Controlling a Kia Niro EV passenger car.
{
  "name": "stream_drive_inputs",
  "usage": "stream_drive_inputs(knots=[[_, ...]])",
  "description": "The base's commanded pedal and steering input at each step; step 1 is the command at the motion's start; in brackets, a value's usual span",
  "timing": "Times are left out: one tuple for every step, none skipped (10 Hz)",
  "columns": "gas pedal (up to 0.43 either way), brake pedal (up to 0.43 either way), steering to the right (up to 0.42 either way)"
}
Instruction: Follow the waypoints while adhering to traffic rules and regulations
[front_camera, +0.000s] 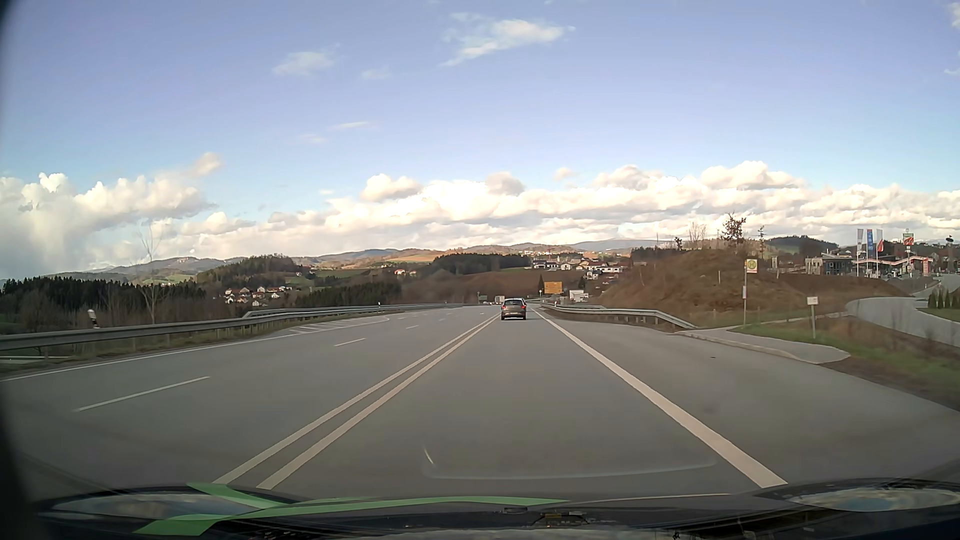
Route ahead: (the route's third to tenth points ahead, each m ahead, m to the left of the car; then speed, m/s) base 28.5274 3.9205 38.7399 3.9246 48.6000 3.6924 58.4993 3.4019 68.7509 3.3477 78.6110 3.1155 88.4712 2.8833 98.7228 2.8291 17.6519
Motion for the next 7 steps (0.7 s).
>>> stream_drive_inputs(knots=[[0.047, 0.000, -0.003], [0.047, 0.000, -0.003], [0.047, 0.000, -0.003], [0.047, 0.000, -0.003], [0.047, 0.000, -0.003], [0.047, 0.000, -0.003], [0.047, 0.000, -0.003]])
